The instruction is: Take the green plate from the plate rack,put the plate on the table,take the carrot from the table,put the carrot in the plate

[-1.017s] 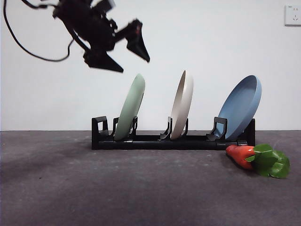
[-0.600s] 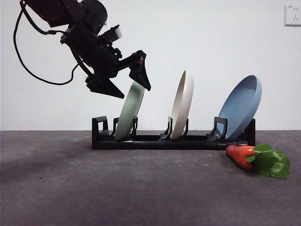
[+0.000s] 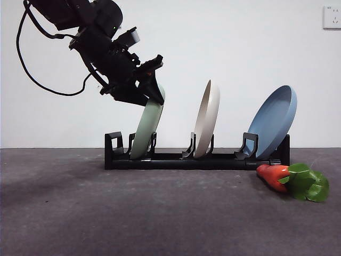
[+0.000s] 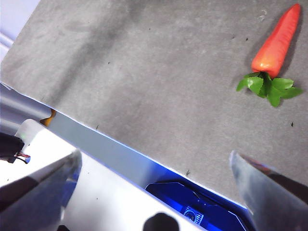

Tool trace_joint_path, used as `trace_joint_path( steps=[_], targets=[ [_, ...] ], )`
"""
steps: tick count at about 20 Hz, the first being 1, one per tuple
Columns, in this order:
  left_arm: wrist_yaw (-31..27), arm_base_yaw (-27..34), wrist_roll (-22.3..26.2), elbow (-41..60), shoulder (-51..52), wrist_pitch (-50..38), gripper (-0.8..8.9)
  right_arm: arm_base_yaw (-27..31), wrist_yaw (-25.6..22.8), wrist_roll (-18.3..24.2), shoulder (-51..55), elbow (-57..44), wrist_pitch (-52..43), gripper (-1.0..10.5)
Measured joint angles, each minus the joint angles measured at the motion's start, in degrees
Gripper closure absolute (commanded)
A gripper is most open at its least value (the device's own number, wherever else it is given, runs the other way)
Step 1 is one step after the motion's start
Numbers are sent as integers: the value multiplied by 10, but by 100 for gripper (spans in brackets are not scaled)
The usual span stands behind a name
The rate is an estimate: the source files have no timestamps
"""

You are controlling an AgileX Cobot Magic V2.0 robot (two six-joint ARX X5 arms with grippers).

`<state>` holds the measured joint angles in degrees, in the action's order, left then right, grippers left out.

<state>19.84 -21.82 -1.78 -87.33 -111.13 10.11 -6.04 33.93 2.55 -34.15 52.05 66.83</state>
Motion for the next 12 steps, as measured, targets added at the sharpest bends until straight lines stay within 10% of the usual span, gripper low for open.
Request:
trace_joint_path(
  steps=[12],
  targets=[
    [62, 16, -69, -1, 3, -6, 819, 0, 0, 0, 0, 0, 0, 294]
  ],
)
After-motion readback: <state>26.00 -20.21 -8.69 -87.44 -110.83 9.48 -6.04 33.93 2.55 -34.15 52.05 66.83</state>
